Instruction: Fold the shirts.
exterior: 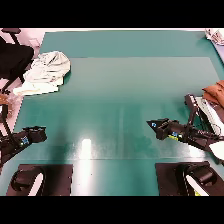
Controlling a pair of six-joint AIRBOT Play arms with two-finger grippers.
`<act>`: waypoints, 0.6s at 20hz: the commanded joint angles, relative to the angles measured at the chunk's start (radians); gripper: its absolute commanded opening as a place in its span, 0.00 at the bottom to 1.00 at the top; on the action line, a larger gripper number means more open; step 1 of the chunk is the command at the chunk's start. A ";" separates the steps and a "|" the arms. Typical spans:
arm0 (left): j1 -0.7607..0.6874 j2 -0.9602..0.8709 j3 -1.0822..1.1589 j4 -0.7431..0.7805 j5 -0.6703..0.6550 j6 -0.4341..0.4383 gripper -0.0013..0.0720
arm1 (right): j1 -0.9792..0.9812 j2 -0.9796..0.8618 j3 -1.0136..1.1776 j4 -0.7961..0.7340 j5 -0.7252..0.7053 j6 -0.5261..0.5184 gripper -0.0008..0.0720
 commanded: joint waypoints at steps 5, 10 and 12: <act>0.000 0.000 0.000 0.000 0.036 0.000 0.06 | 0.000 0.001 0.000 0.000 0.000 0.000 0.04; 0.000 0.000 0.000 -0.015 0.201 -0.018 0.06 | 0.000 0.001 0.000 0.000 0.000 0.000 0.04; 0.000 0.000 0.000 -0.016 0.234 -0.019 0.06 | 0.000 0.001 0.000 0.000 0.000 0.000 0.04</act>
